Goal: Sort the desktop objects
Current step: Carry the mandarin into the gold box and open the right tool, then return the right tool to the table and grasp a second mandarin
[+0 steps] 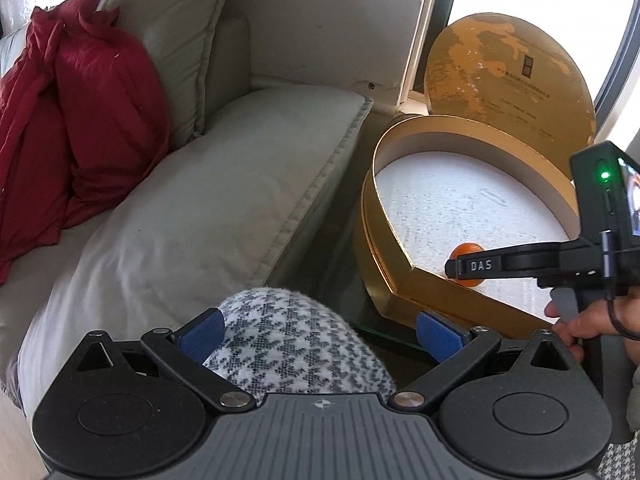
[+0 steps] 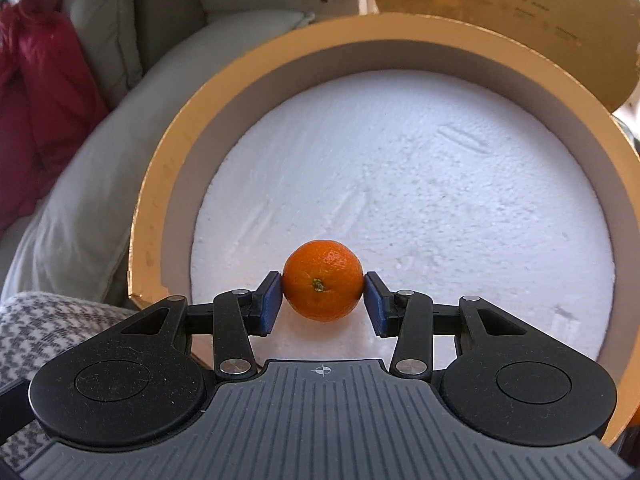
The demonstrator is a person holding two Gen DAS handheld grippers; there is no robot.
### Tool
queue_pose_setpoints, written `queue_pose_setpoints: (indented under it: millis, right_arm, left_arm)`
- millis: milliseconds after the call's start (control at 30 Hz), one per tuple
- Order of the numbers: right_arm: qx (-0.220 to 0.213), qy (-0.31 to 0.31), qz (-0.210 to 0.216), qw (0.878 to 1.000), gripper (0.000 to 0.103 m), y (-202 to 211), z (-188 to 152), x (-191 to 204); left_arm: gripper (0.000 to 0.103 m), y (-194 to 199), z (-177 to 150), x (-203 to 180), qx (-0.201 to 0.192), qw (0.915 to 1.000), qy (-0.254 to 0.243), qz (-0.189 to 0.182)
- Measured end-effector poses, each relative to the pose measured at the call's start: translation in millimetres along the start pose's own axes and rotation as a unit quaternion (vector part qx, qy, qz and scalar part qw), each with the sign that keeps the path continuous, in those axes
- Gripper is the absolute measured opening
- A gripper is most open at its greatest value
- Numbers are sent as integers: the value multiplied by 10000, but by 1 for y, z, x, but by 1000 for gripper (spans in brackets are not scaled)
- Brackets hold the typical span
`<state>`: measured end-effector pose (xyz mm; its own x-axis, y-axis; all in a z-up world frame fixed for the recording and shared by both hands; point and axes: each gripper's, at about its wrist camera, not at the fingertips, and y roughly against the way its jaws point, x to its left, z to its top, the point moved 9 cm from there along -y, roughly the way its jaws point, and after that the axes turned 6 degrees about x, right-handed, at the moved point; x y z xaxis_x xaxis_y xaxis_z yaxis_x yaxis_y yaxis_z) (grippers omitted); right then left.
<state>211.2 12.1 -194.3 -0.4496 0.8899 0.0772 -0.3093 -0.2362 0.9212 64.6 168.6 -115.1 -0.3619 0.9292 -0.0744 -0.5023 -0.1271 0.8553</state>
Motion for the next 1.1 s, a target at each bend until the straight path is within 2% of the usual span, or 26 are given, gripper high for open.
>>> queue_pose_setpoints:
  millis: [100,133,267,533,700,833,1100]
  right_arm:
    - [13,18,-12,10000,47,2,1,1]
    - [27,22,-14,10000,52,2,1,1]
    - [-56,13,-25,10000,58,13,1,1]
    - [-621,-165,103,9979,64,80,-20,-8]
    - [-1147,-551,113,9918,67,134,-52,-34]
    - [-1393,-953,-80,9856,67,160,-86,-63]
    - [-1220,-1761,-361,9761,67,156,-156,-110]
  left_arm:
    - [102,-1,0,0,15,10000,11,15]
    - [102,0,0,0,15,10000,4,26]
    - [102,4,0,-4,-29,10000,-57,76]
    - [102,31,-1,-27,-288,9987,-405,98]
    - [102,48,-6,-59,-442,9950,-900,-55]
    - [102,53,-13,-88,-470,9906,-1276,-178]
    - [102,35,-38,-142,-185,9783,-2040,-323]
